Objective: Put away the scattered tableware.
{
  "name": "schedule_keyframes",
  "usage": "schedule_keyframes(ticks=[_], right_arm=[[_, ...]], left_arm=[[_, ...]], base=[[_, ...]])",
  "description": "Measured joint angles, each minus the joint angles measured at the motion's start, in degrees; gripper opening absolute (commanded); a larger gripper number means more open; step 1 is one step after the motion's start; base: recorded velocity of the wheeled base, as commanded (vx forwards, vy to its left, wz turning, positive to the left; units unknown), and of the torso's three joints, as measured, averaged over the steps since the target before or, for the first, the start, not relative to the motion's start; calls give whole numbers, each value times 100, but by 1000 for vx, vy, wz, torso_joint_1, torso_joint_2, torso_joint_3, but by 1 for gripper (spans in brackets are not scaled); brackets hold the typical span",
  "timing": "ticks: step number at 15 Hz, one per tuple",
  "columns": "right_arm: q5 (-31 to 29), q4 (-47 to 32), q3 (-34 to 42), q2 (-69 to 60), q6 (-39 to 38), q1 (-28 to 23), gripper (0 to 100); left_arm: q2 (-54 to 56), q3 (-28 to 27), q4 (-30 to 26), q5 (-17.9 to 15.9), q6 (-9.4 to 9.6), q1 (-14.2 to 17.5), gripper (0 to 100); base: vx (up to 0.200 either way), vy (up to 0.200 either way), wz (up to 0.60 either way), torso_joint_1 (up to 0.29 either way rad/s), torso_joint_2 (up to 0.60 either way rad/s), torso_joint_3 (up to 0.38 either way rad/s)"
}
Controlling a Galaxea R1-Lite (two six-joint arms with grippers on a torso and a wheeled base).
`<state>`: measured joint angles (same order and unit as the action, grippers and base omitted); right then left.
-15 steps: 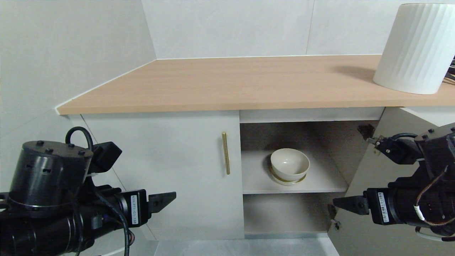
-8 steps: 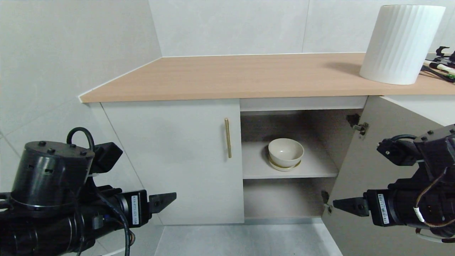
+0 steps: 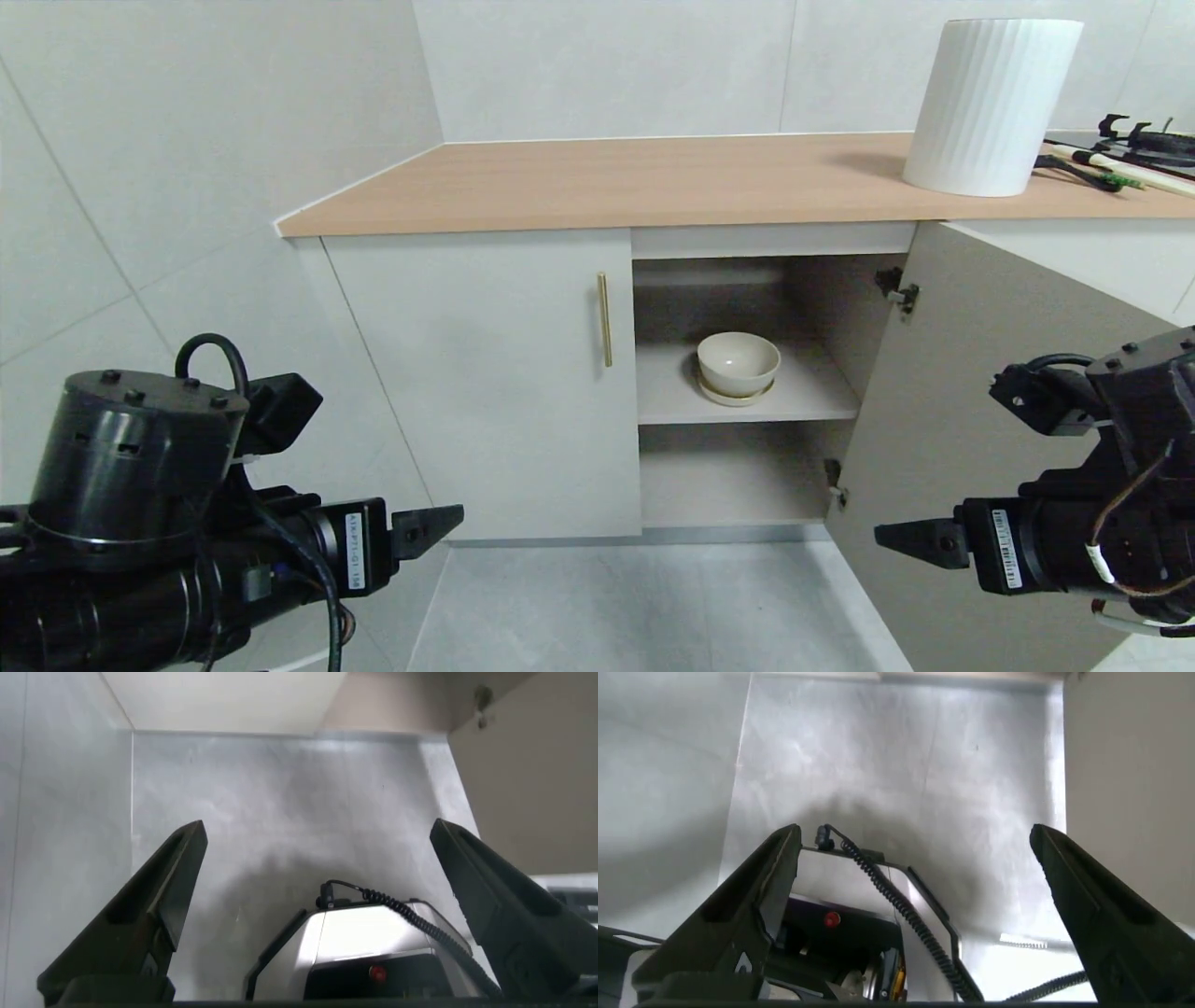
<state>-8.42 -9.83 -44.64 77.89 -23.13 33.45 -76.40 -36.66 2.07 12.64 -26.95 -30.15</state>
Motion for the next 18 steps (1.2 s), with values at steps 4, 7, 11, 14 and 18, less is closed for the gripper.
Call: schedule_keyframes(ticks=[4, 7, 11, 14, 18], right_arm=[[-2, 0, 0, 0, 0, 4, 100], [0, 0, -1, -2, 0, 15, 100], [-2, 0, -1, -2, 0, 12, 100], [-79, -29, -1, -30, 2, 4, 100], [-205, -319, 0, -110, 134, 1, 100]], left_arm=[[0, 2, -7, -2, 7, 0, 100], [2, 9, -2, 0, 9, 0, 100], [-4, 9, -7, -2, 16, 0, 100], [-6, 37, -5, -2, 38, 0, 100], [-11, 46, -9, 2, 35, 7, 100]], base=[[-100, 0, 0, 2, 0, -4], [0, 0, 0, 0, 0, 0], [0, 0, 0, 0, 0, 0], [0, -67, 0, 1, 2, 4], [0, -200, 0, 5, 1, 0]])
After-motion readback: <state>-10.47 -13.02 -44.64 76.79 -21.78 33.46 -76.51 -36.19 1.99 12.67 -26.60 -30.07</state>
